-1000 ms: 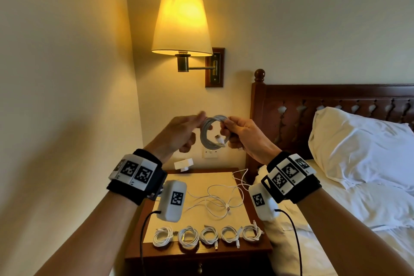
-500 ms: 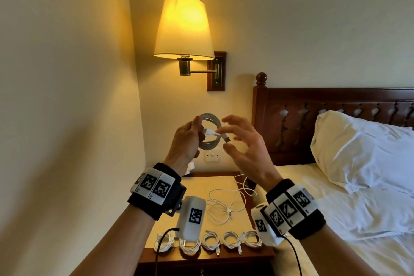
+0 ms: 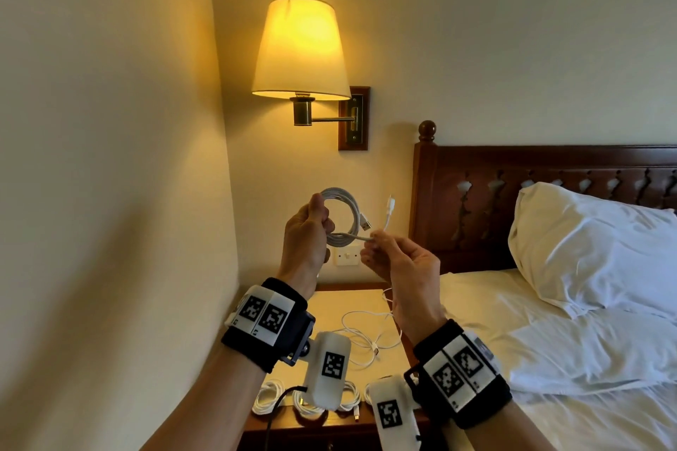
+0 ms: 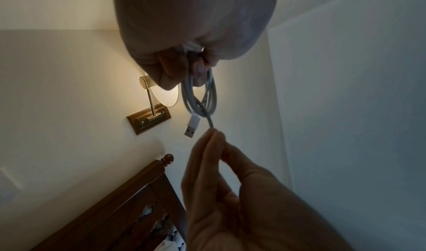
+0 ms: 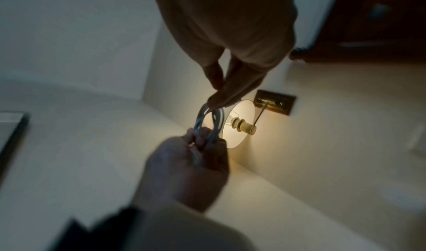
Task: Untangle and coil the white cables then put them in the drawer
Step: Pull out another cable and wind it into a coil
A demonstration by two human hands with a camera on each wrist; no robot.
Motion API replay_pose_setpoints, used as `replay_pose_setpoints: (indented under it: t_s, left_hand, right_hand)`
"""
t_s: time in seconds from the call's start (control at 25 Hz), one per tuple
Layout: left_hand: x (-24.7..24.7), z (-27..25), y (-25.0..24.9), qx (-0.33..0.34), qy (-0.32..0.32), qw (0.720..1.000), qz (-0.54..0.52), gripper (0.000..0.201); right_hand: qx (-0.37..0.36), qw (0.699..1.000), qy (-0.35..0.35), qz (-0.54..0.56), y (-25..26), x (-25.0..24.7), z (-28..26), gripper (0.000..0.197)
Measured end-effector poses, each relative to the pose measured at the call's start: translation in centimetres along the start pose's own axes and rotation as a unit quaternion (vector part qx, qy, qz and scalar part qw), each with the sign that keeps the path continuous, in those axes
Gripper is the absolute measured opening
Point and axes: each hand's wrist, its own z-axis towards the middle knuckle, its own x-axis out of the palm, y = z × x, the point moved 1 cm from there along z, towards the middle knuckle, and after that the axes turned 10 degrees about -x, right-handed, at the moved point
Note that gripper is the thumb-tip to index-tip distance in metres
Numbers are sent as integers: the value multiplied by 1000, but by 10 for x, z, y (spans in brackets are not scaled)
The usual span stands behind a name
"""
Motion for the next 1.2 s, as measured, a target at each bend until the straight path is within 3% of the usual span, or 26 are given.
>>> replay_pose_setpoints:
  t_s: [0.12,0.2,0.28,0.44,0.64,0.88,1.2]
  left_hand:
    - [-3,-2,3,10,14,1000,-11,41]
    - [-3,-3,2,14,29,999,-5,41]
    - [-2,-4,-1,15,41,999,3,41]
    - [-1,-4,-2,-2,35,999,16,41]
    - [-1,-6,2,-51,22,998,1,41]
    - [2,-8,6,-56,16,998,-29,43]
    - [6,-10,4,-82,-10,996,37,41]
  right_hand:
    - [196,980,-22,21,2,0,6,10]
    - [257,966,35,-23,5,-2,11,10]
    - [271,953,107,-78,10,-2,14,12]
    - [165,948,201,-184,18,-4,21,16]
    - [-22,928,238,-285,17,-8,24,9]
    - [-22,897,263,-355,20,-6,30,11]
    - [-117,947,122,-272,-3,-4,13,17]
